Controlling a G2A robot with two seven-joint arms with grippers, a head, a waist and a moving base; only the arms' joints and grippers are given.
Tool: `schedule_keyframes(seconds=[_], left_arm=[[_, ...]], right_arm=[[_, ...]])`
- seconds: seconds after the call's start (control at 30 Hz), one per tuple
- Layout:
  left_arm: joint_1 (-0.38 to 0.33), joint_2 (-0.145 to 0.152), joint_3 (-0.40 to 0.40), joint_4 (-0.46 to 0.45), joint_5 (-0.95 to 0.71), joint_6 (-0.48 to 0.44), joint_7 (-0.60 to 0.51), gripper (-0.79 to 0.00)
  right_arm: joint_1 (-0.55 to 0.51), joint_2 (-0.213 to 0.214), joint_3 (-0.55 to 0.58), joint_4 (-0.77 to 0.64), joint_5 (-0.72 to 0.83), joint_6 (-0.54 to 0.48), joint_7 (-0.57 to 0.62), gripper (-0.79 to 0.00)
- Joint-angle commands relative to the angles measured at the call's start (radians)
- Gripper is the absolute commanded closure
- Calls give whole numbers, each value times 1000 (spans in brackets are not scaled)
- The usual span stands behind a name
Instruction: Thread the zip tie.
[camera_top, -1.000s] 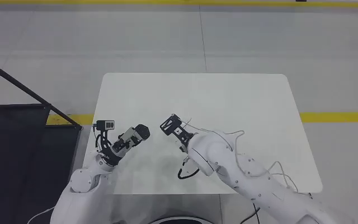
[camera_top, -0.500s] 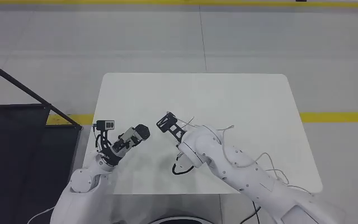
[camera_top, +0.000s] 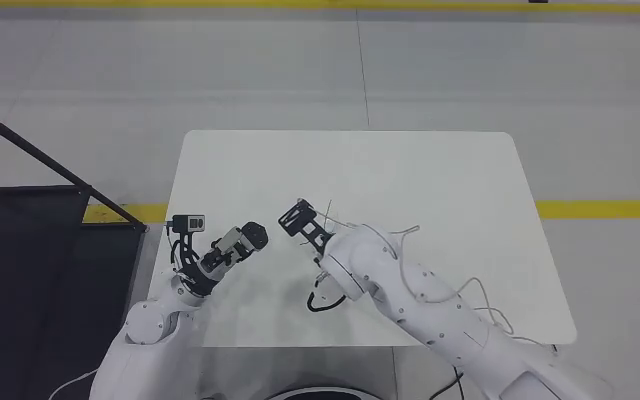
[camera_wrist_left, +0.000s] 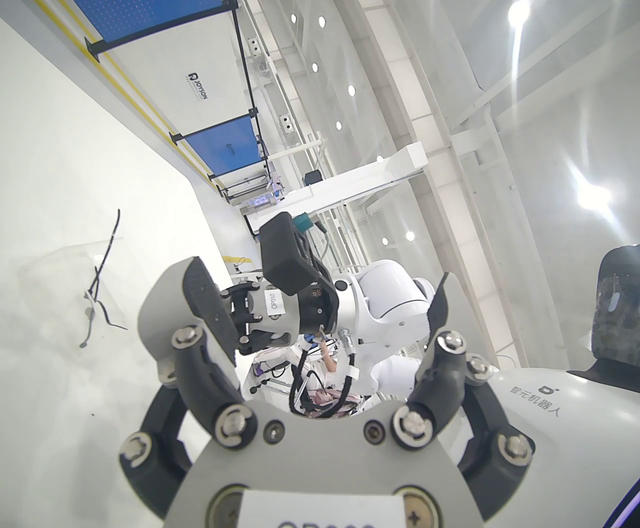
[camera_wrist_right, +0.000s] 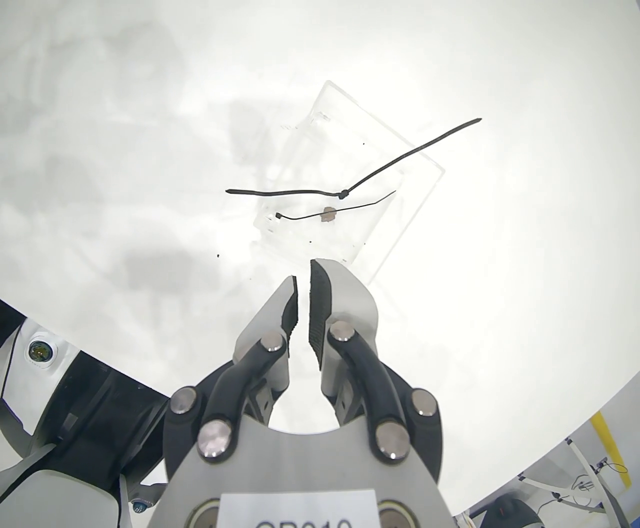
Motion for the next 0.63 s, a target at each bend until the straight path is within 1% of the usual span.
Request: schedule_keyframes(seconds=[0.0,0.03,0.1,0.17,0.2,0.23,0.37,0.47,0.6], left_arm=[[0,0,0,0,0,0,0,-785],[0,0,0,0,0,0,0,-785],[0,0,0,0,0,0,0,-785],[0,0,0,0,0,0,0,-785],[0,0,0,0,0,0,0,-785],[0,0,0,0,0,0,0,-785],[0,0,0,0,0,0,0,-785],[0,0,0,0,0,0,0,-785],[0,0,0,0,0,0,0,-785]], right_arm=[[-13,0,13,-25,-9,14,-9,-231],[-24,3,29,-50,-8,17,-18,-305],[-56,13,72,-102,-9,16,-35,-345],[-104,27,131,-173,-11,17,-71,-631],[-134,35,165,-218,-17,18,-100,-754],[-168,44,197,-258,-25,13,-126,-785],[-332,75,348,-441,-19,-2,-281,-785],[-458,94,464,-550,37,-68,-421,-785],[-601,112,603,-644,139,-173,-594,-785]])
